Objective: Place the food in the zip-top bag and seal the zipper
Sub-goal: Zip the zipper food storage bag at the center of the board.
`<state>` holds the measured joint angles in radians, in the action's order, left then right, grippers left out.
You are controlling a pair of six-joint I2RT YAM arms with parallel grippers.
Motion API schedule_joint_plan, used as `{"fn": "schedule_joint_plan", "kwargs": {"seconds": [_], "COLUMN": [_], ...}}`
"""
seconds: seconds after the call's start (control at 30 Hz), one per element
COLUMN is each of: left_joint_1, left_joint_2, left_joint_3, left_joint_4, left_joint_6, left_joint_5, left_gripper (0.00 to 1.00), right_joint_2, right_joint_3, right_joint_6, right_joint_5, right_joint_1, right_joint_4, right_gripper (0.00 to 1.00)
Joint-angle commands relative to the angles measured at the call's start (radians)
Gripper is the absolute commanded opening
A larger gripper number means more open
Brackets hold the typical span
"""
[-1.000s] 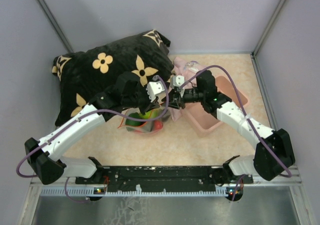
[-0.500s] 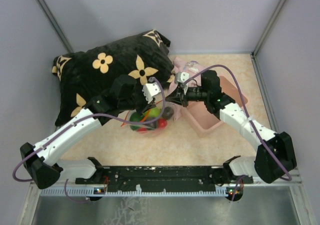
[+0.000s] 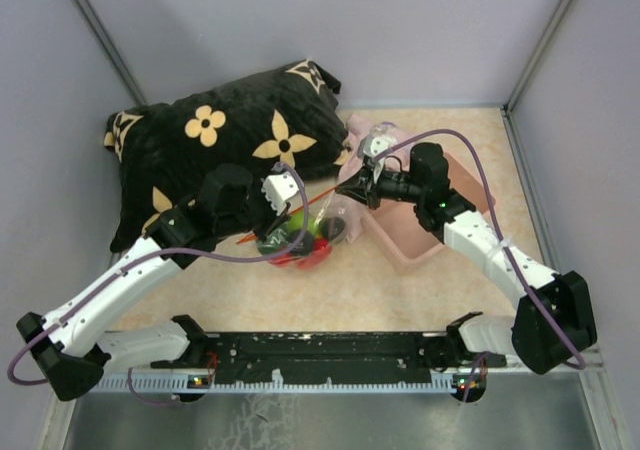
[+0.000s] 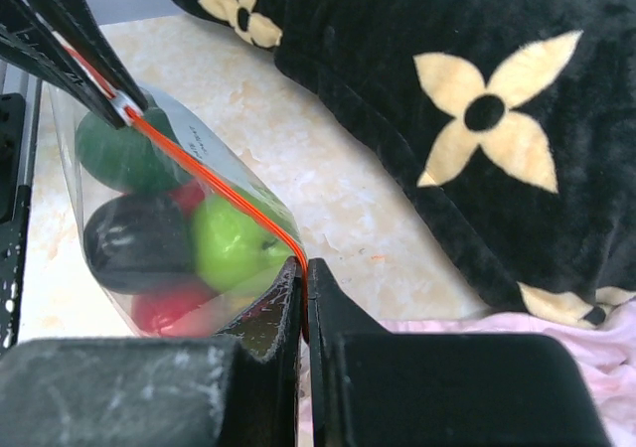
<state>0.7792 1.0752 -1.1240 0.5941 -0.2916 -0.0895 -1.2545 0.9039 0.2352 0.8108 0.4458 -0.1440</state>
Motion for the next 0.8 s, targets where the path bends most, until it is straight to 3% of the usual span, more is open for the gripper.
{"fn": "schedule_joint_plan", "kwargs": {"seconds": [0.0, 0.47, 0.77], "left_joint_1": [0.002, 0.0, 0.0], "left_joint_2": [-0.048, -0.121, -0.16], "left_joint_3": [0.016, 0.013, -0.006], "left_joint_4": [0.089, 0.176, 0.326], "left_joint_6": [0.029, 0.046, 0.085], "left_joint_5": [0.082, 0.201, 0.328], "left_gripper": [0.0, 0.0, 0.0], "right_joint_2": [0.05, 0.043, 0.02], "right_joint_3": [-0.006, -0.02, -0.019], "right_joint_6": [-0.032, -0.12, -0.182], "right_joint_5": [-0.105, -0.203, -0.213], "right_joint_1": [-0.043, -0.089, -0.095], "right_joint_4": [-0.092, -0.143, -0.187], "right_gripper": [0.0, 0.0, 0.0]}}
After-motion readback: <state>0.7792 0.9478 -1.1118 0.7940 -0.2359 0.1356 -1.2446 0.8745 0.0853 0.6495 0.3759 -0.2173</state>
